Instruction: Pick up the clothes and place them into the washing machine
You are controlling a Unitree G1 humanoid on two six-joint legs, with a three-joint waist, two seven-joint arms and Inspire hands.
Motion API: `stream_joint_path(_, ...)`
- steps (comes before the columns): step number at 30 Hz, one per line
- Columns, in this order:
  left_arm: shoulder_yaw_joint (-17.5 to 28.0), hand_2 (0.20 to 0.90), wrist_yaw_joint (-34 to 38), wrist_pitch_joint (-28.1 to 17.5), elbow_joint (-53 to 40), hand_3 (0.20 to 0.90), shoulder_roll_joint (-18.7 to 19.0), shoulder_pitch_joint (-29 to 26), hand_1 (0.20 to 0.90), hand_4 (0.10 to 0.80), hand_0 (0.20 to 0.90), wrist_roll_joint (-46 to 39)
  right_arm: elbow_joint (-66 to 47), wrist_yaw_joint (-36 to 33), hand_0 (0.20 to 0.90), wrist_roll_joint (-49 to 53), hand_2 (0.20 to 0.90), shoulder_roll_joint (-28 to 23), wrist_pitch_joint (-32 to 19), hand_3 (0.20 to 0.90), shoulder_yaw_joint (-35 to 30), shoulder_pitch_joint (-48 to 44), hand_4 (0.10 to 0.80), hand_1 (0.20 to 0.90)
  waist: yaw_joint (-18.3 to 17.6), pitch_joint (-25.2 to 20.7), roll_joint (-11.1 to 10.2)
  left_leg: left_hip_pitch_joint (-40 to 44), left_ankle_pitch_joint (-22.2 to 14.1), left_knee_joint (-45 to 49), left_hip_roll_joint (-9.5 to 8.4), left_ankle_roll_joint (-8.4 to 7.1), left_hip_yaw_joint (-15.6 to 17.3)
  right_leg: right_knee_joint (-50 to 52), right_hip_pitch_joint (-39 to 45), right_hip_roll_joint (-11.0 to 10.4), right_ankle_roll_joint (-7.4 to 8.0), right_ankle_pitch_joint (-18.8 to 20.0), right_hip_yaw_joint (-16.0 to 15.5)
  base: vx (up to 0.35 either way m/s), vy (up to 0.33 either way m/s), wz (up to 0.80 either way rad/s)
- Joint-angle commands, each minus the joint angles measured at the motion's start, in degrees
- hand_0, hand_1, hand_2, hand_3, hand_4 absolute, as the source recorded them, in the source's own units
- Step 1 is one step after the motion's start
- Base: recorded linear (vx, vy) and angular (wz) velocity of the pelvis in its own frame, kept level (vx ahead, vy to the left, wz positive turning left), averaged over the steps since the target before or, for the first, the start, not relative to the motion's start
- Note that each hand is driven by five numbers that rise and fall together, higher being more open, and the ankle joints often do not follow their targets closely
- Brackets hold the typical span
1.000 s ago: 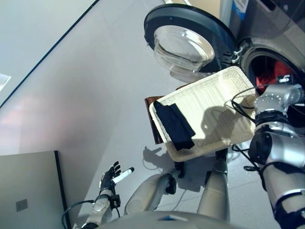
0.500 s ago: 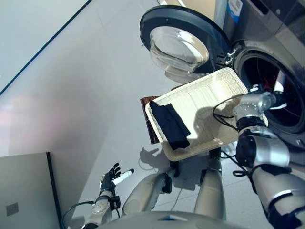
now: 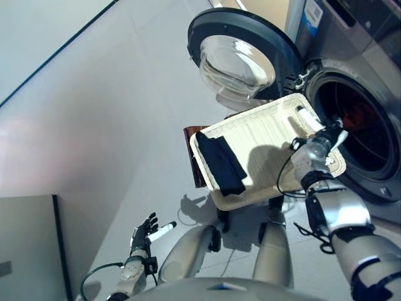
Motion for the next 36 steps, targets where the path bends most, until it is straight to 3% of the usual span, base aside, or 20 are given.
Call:
stream_joint_path(1, 4.82, 0.9, 2.78, -2.22, -0.31, 0.9, 5.16, 0.6, 0.9, 0.8, 0.9, 0.85, -4.31, -0.8, 0.9, -13.41, 0.9, -2.47, -0.01, 0.9, 5.01, -1.74, 0.8, 0.9, 2.38, 0.18, -1.13, -5.58, 4.08, 0.68, 1.72, -4.81, -2.96, 4.0, 4.25, 2.26, -2.09, -4.99, -2.85, -0.021, -0.061, 0.2)
stream_joint_path(8, 7.1, 0.9, 2.55, -1.89, -1.7, 0.9, 6.57, 0.94, 0.9, 0.8, 0.9, 2.18, -3.56, 1.49, 0.9, -21.35, 0.9, 0.63, 2.43, 0.9, 10.69, 0.49, 0.8, 0.9, 3.49, 1.94, -4.7, -5.94, 4.55, 1.66, 1.57, -4.64, -4.96, 3.81, 5.38, 1.92, -2.03, -4.63, -5.23, -0.018, -0.036, 0.18)
stream_joint_path(17, 9.6, 0.9, 4.0, -1.58, -5.99, 0.9, 8.8, -0.09, 0.9, 0.8, 0.9, 3.53, 0.34, 0.11, 0.9, -20.44, 0.9, 3.6, 3.08, 0.9, 9.85, -1.29, 0.8, 0.9, 6.18, 4.94, -7.48, -7.95, 5.32, 2.89, 0.92, -4.93, -8.27, 4.27, 5.82, 0.76, -2.06, -5.04, -9.93, -0.015, -0.048, 0.28)
stream_joint_path(18, 9.87, 0.9, 4.31, -1.65, -6.73, 0.9, 9.24, -0.12, 0.9, 0.8, 0.9, 3.81, 0.54, -0.07, 0.9, -20.42, 0.9, 4.02, 3.14, 0.9, 9.92, -1.38, 0.8, 0.9, 6.62, 4.96, -7.78, -7.73, 3.35, 3.63, 1.03, -5.23, -8.9, 5.2, 6.2, 0.88, -1.62, -7.0, -9.82, 0.095, -0.049, 0.29)
stream_joint_path(24, 12.78, 0.9, 6.04, -1.06, -12.07, 0.9, 11.39, -1.17, 0.9, 0.8, 0.9, 5.14, 1.21, -1.15, 0.9, -19.9, 0.9, 7.19, 3.36, 0.9, 10.21, -1.81, 0.8, 0.9, 8.62, 6.41, -9.95, -12.65, 0.52, 11.72, 0.22, -4.8, -11.5, 12.44, 3.26, 0.59, -2.38, -10.76, -12.4, 0.042, -0.047, 0.33)
stream_joint_path(30, 14.66, 0.9, 6.62, -0.21, -12.81, 0.9, 11.84, -1.99, 0.9, 0.8, 0.9, 5.71, 2.0, -1.44, 0.9, -21.46, 0.9, 9.36, 4.13, 0.9, 11.85, -2.57, 0.8, 0.9, 9.58, 6.81, -10.75, -15.62, -2.43, 18.24, -0.11, -4.02, -12.47, 19.14, 0.69, 0.63, -2.95, -14.1, -13.34, 0.029, 0.014, 0.13)
stream_joint_path(36, 15.39, 0.9, 6.61, 1.04, -16.99, 0.9, 10.92, -1.9, 0.9, 0.8, 0.9, 6.09, 7.72, -2.95, 0.9, -27.88, 0.9, 9.96, 8.81, 0.9, 14.61, -4.96, 0.8, 0.9, 11.77, 7.67, -9.34, -19.86, -3.74, 22.65, -1.42, -3.37, -13.86, 25.16, -2.58, -0.47, -3.17, -16.91, -14.91, 0.0, 0.027, 0.12)
